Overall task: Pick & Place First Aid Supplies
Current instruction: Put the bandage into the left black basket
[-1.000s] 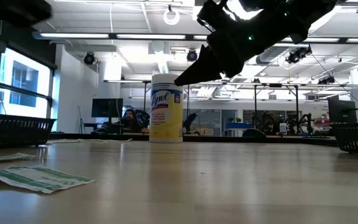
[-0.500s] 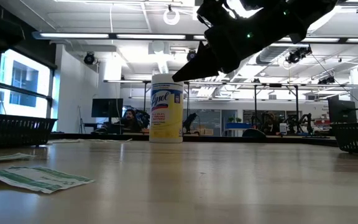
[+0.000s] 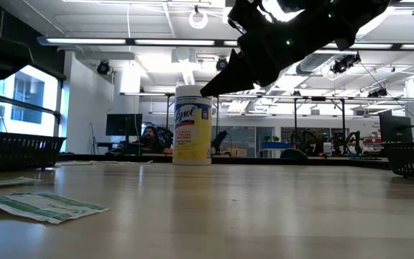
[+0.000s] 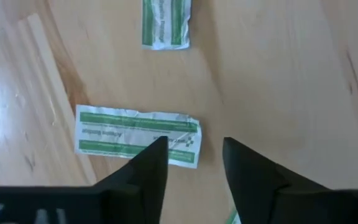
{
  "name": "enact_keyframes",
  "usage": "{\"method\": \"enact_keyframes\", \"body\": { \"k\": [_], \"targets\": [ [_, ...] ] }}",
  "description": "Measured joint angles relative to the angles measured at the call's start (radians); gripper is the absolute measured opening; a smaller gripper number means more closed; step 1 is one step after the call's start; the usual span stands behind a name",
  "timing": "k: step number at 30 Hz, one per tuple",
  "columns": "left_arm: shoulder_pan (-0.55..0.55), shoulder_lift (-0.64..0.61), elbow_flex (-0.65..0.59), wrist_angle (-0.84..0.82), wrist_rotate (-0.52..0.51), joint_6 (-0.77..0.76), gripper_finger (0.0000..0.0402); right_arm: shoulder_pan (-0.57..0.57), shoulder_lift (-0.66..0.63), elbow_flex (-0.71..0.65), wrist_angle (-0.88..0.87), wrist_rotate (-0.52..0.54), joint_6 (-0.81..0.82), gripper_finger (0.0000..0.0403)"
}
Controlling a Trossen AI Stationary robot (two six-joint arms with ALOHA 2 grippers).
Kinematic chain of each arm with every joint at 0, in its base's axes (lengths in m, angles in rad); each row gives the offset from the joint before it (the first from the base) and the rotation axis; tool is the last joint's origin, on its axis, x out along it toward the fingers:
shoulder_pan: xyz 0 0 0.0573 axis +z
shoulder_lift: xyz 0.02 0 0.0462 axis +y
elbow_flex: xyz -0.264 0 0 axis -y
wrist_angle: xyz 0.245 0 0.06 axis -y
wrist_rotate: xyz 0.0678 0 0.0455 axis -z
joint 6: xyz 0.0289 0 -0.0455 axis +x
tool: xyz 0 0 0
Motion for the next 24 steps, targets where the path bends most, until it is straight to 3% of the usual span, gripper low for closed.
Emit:
{"method": "enact_keyframes", "body": {
  "k": [7,24],
  "targets": [
    [0.0,0.004,-0.017,0.009,0.004,-0.016,0.0163,0.0,0.0,0.0,0.002,0.0,0.0,0.0138],
    [0.065,-0.002,-0.145,0.151,0.071,0.025,0.0058,0.0,0.0,0.0,0.001,0.003,-0.002,0.0138]
  ]
}}
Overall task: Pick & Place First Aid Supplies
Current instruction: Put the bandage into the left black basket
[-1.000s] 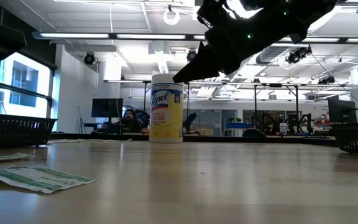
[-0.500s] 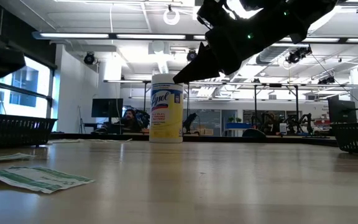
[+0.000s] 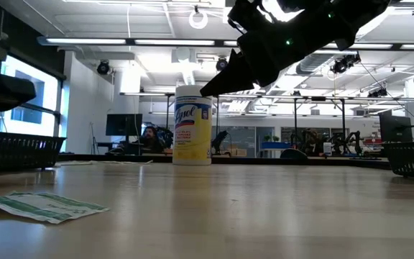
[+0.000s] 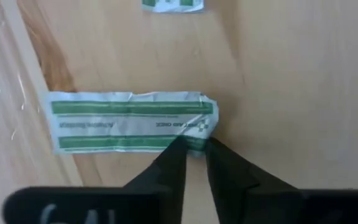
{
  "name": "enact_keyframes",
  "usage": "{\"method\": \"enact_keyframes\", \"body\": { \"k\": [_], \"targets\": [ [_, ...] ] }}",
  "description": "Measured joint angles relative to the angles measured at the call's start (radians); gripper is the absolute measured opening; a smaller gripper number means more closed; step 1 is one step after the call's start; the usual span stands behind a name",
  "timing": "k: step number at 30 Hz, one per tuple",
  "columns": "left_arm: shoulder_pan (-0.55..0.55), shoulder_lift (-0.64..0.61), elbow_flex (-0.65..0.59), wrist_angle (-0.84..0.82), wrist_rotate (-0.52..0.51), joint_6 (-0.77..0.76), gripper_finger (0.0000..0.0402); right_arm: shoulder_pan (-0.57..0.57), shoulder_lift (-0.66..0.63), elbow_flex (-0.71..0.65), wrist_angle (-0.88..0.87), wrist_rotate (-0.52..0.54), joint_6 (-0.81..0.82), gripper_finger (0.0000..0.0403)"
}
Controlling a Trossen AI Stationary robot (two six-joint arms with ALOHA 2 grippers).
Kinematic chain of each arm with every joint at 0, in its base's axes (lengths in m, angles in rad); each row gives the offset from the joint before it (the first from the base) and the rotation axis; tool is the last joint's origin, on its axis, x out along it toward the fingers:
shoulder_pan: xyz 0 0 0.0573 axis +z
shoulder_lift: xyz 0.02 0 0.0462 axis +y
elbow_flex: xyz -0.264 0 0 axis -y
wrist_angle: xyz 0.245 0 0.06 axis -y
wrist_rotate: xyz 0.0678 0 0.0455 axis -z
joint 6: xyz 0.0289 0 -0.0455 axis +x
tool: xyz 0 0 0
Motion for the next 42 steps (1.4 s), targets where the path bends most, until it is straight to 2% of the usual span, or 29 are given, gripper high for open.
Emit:
{"method": "enact_keyframes", "body": {
  "k": [5,10,15,21,25,28,38,42],
  "targets": [
    [-0.001,0.001,-0.001,0.008,-0.01,0.021,0.0009,-0.003,0.0,0.0,0.0,0.0,0.0,0.0138],
    [-0.001,-0.011,0.026,-0.065,-0.028,-0.006,0.0005,-0.004,0.0,0.0,0.0,0.0,0.0,0.0138],
    [0.002,-0.067,0.152,-0.29,-0.082,-0.014,0.0002,-0.005,0.0,0.0,0.0,0.0,0.0,0.0138],
    [0.002,-0.099,0.321,-0.701,-0.102,-0.078,0.0001,-0.005,0.0,0.0,0.0,0.0,0.0,0.0138],
    [0.002,-0.115,0.341,-0.96,-0.102,-0.202,0.0001,-0.005,0.0,0.0,0.0,0.0,0.0,0.0138],
    [0.0,-0.147,0.302,-1.071,-0.101,-0.271,0.0001,-0.005,0.006,0.0,0.001,0.0,0.0,0.0138],
    [0.001,-0.199,0.048,-0.876,-0.072,-0.269,0.0001,-0.019,0.02,0.0,0.002,-0.001,0.014,0.0138],
    [0.001,-0.199,-0.018,-0.786,-0.115,-0.266,0.0001,-0.03,0.02,0.0,0.009,-0.012,0.025,0.0138]
  ]
}}
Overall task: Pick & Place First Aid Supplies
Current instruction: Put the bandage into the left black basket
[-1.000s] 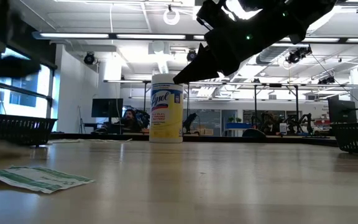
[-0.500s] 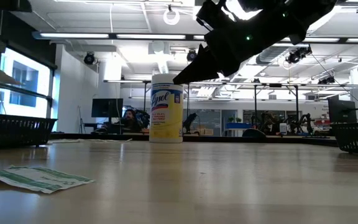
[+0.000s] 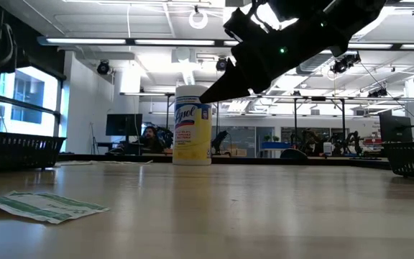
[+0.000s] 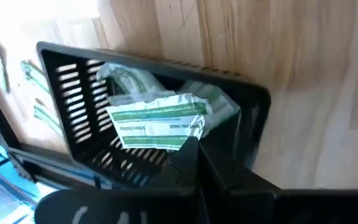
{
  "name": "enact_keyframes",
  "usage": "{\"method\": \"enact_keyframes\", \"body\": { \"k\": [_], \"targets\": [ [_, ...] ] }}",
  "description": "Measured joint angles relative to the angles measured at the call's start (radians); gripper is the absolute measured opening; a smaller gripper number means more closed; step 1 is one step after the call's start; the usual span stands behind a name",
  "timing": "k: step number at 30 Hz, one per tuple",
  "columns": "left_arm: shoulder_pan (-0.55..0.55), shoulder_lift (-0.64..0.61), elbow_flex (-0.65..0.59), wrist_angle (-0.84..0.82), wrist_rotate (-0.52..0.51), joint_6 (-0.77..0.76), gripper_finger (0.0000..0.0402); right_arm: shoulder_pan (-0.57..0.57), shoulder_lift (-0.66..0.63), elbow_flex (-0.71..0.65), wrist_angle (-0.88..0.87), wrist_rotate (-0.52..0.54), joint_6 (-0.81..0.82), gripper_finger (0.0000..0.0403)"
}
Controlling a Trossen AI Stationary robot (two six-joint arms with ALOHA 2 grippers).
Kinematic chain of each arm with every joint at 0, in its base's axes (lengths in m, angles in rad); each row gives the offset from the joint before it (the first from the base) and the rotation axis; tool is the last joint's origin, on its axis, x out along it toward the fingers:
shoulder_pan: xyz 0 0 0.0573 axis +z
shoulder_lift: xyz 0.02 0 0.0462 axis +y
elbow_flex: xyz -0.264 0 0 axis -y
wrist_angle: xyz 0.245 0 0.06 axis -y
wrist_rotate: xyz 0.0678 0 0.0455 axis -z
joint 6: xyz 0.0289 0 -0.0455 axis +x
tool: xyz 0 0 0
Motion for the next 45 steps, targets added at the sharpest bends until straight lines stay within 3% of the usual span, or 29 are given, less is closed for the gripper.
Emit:
{"method": "enact_keyframes", "body": {
  "k": [9,18,24,30,34,38,45],
  "targets": [
    [0.0,0.0,-0.03,0.043,-0.018,-0.008,0.0005,-0.001,0.0,0.0,0.003,-0.003,0.01,0.0138],
    [0.0,0.0,-0.022,-0.028,0.003,-0.034,0.0093,-0.001,0.0,0.0,0.003,-0.003,0.011,0.0138],
    [0.0,0.0,0.072,-0.168,0.052,-0.04,0.0106,-0.001,0.0,0.0,0.002,-0.003,0.011,0.0138],
    [0.0,0.0,0.227,-0.156,-0.008,-0.059,0.0099,-0.001,0.0,0.0,0.006,-0.003,0.011,0.0138],
    [0.0,-0.001,0.28,0.017,-0.1,-0.06,0.0099,-0.001,0.0,0.0,0.006,-0.003,0.01,0.0138],
    [-0.001,-0.001,0.253,0.316,-0.196,-0.026,0.0099,-0.001,0.0,0.0,0.006,-0.003,0.011,0.0138],
    [-0.001,0.061,0.097,0.757,-0.08,0.255,0.0099,-0.001,0.0,0.0,0.006,-0.003,0.011,0.0138]
  ]
}}
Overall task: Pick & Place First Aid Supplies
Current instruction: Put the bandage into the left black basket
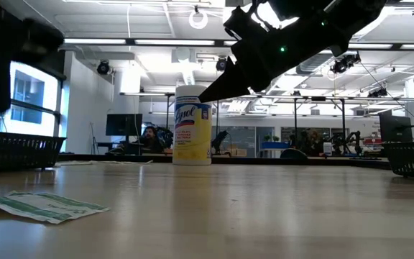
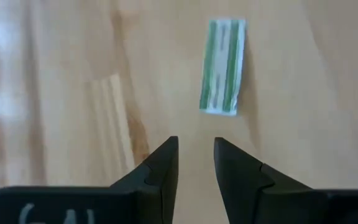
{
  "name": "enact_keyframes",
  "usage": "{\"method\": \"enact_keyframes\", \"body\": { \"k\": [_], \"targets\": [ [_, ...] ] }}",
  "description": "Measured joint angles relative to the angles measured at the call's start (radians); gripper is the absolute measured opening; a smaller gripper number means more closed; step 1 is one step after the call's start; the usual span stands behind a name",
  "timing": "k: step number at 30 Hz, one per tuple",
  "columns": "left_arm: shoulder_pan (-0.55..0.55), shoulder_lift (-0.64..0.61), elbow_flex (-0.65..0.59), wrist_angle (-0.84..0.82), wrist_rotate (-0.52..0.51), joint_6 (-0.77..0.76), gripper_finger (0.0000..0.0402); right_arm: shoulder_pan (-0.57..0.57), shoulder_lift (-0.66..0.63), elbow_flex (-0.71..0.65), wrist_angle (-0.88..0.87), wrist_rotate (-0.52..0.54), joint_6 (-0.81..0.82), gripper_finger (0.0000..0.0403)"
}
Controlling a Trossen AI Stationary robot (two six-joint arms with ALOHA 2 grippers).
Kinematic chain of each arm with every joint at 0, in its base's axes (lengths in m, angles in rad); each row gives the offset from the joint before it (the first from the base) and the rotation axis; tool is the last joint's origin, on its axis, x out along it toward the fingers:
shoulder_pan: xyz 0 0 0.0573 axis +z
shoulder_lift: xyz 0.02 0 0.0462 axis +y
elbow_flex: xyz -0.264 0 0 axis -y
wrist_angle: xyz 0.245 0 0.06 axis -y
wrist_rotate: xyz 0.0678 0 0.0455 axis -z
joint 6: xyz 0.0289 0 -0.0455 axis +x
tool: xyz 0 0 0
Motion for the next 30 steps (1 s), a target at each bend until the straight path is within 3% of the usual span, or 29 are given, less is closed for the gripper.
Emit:
{"method": "enact_keyframes", "body": {
  "k": [9,15,24,30],
  "targets": [
    [0.02,0.079,-0.177,0.424,0.031,0.325,0.0098,0.0,0.0,0.0,0.007,0.006,-0.002,0.0138],
    [0.093,0.091,-0.181,0.599,0.157,0.374,0.0098,-0.001,0.0,0.0,0.013,0.007,-0.002,0.0138],
    [0.172,0.212,-0.179,0.661,0.4,0.318,0.0098,-0.001,0.0,0.0,0.004,0.007,-0.002,0.0138],
    [0.179,0.181,-0.177,0.516,0.384,0.313,0.0098,-0.001,0.0,0.0,0.002,0.009,-0.001,0.0138]
  ]
}}
